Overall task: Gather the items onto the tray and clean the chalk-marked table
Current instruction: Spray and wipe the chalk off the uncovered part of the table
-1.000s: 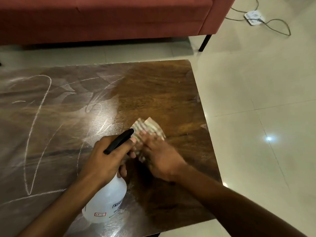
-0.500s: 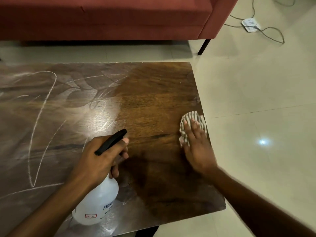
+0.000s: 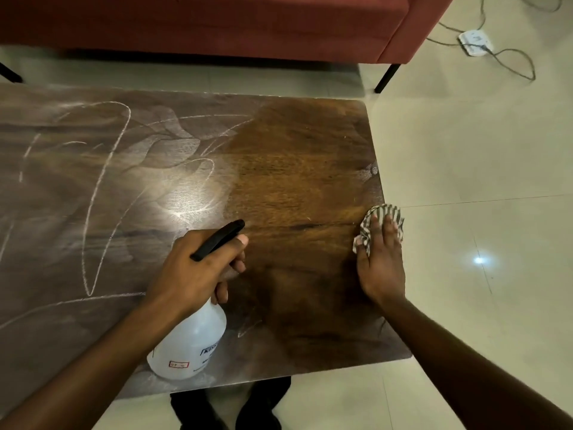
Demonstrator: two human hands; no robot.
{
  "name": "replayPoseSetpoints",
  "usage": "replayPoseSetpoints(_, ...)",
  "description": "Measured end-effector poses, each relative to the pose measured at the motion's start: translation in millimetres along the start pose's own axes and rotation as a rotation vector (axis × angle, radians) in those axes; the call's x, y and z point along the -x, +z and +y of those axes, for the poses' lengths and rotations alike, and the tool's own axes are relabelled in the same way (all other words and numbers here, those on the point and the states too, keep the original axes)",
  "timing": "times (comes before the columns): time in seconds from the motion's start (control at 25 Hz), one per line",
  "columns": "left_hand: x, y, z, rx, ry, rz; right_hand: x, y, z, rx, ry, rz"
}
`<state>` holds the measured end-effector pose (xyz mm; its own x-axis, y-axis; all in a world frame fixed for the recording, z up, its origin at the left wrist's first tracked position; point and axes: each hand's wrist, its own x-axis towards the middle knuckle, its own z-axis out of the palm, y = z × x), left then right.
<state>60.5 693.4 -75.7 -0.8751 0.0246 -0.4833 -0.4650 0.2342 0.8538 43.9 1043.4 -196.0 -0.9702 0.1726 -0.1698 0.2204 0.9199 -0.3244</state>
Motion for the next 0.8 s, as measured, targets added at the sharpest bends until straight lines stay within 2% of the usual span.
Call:
replayPoseSetpoints(0.12, 11, -12, -7, 0.000, -0.039, 0.049, 50, 21, -21, 0.022, -0.078, -0.035)
replayPoseSetpoints(0.2, 13, -24, -11, 0.019, -0.043, 0.101, 121, 39, -31, 0.058, -0.276, -0.113)
replayPoseSetpoints(0.28, 9, -40, -10, 0.030, -0.010, 0.163, 179, 66, -32, 0.112, -0.533, -0.097)
replayPoseSetpoints(0.36, 0, -58, -5, 0.043, 0.021, 0.214, 194, 79, -27, 0.191, -0.739, -0.086)
replayPoseSetpoints(0.44, -8, -79, 1, 0.064, 0.042, 0.262, 170, 67, -27, 0.256, -0.861, -0.139)
replayPoseSetpoints(0.48, -11, -89, 4, 0.073, 0.049, 0.280, 153, 56, -27, 0.259, -0.859, -0.154)
replayPoseSetpoints(0.52, -13, -98, 7, 0.079, 0.060, 0.290, 134, 46, -29, 0.220, -0.771, -0.181)
replayPoseSetpoints(0.64, -14, -124, 7, 0.074, 0.088, 0.291, 103, 38, -58, 0.002, -0.270, -0.111)
replayPoseSetpoints(0.68, -12, -131, 5, 0.071, 0.085, 0.287, 107, 48, -77, -0.030, -0.176, -0.080)
replayPoseSetpoints(0.72, -10, -139, 3, 0.074, 0.079, 0.278, 120, 62, -97, -0.012, -0.173, -0.054)
replayPoseSetpoints(0.8, -8, -150, 0, 0.074, 0.062, 0.260, 168, 95, -128, 0.094, -0.394, -0.012)
